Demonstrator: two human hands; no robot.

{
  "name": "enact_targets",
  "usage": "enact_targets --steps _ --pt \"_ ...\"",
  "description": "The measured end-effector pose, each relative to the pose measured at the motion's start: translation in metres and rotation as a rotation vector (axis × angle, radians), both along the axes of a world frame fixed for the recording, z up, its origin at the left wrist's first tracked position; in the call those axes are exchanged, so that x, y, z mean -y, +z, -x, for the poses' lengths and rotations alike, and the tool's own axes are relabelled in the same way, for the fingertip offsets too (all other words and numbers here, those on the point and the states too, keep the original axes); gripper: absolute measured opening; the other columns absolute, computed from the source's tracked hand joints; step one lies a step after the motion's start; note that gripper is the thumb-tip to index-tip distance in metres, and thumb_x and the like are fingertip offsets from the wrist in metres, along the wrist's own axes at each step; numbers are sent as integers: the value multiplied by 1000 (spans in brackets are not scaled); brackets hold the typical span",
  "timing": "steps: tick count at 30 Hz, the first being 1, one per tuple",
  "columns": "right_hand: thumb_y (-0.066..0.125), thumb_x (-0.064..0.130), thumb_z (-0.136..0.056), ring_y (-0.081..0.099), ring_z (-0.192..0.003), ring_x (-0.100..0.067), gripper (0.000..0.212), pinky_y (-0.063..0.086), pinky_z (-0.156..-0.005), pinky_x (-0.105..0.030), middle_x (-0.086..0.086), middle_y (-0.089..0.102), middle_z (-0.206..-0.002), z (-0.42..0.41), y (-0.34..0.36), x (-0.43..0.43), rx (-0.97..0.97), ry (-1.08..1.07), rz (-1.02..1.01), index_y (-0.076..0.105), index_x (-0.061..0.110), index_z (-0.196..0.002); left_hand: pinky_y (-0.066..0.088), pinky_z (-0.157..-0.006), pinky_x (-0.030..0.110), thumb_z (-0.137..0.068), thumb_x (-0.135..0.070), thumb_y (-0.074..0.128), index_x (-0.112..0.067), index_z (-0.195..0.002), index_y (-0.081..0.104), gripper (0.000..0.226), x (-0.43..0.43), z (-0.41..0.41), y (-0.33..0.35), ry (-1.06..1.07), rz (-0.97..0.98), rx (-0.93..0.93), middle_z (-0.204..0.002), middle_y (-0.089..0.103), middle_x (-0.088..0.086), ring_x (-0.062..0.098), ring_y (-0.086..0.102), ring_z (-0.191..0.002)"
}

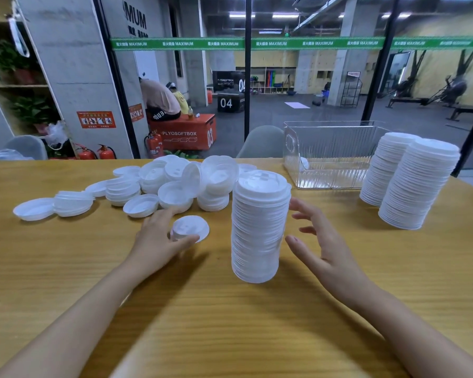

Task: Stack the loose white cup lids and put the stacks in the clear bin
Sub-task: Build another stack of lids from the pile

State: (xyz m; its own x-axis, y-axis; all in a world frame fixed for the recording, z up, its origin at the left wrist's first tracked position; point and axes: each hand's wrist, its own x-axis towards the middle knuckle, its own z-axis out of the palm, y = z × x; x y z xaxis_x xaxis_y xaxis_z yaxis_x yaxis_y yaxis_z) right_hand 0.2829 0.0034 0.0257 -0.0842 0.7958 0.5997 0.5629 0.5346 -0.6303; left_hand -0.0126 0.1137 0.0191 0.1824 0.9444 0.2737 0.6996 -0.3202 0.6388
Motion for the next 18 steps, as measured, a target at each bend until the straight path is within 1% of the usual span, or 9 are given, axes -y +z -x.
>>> enact_targets --steps 2,4,7,10,12,14,15,16,18 --pt "50 50 -92 47 -128 -10 55 40 -98 -18 24 45 -141 0 -1 0 -5 1 1 37 34 -142 35 -108 48 -61 -66 72 -32 -134 49 83 -6 3 -9 43 64 -65 -138 50 -5 25 40 -130" --pt "50 50 -91 48 -127 -9 55 40 -98 -16 22 46 -141 0 -1 0 -10 3 0 38 33 -142 34 -107 45 -73 -48 80 -29 -135 49 73 -12 3 -15 90 61 -87 -140 50 -2 28 38 -131" --pt "50 50 -91 48 -127 -9 57 40 -97 -16 17 47 -141 1 -1 -1 -9 0 2 38 29 -143 31 -101 41 -79 -41 78 -30 -133 51 62 -15 -2 -17 135 34 -129 -136 54 -6 27 39 -130" --pt "50 50 -91 48 -127 -10 59 40 -98 -16 16 47 -142 0 -1 -1 -2 -2 8 38 27 -144 32 -99 40 -80 -44 76 -30 -128 55 54 -15 -4 -16 141 29 -121 -132 57 -8 25 43 -127" --pt "50 50 -91 48 -128 -11 59 41 -98 -17 16 47 -142 0 -1 0 -3 -3 9 38 27 -144 38 -101 45 -72 -57 75 -32 -120 59 57 -12 -3 -13 119 34 -52 -126 60 -8 25 49 -122" --pt "50 50 -92 48 -128 -12 59 41 -98 -19 15 47 -142 0 -1 0 -2 -3 8 38 26 -145 42 -100 45 -61 -70 66 -35 -112 60 62 -5 -4 -5 96 6 73 -117 62 -12 19 53 -117" --pt "50 50 -92 48 -128 -13 60 42 -98 -20 14 48 -142 0 -1 0 -4 -1 9 38 25 -145 44 -97 39 -62 -68 69 -35 -110 61 59 -1 -6 1 86 -24 148 -111 62 -15 17 54 -115" --pt "51 49 -92 48 -129 -13 60 42 -99 -20 14 48 -142 0 -1 0 -6 1 9 38 25 -145 44 -92 28 -67 -61 76 -32 -110 62 54 4 -10 9 72 -55 230 -106 61 -18 15 55 -113" --pt "51 49 -92 48 -128 -12 60 41 -99 -19 15 47 -142 0 -1 0 -6 3 5 37 26 -146 38 -84 11 -77 -46 79 -27 -116 64 46 15 -18 29 16 -115 366 -107 61 -21 9 54 -113"
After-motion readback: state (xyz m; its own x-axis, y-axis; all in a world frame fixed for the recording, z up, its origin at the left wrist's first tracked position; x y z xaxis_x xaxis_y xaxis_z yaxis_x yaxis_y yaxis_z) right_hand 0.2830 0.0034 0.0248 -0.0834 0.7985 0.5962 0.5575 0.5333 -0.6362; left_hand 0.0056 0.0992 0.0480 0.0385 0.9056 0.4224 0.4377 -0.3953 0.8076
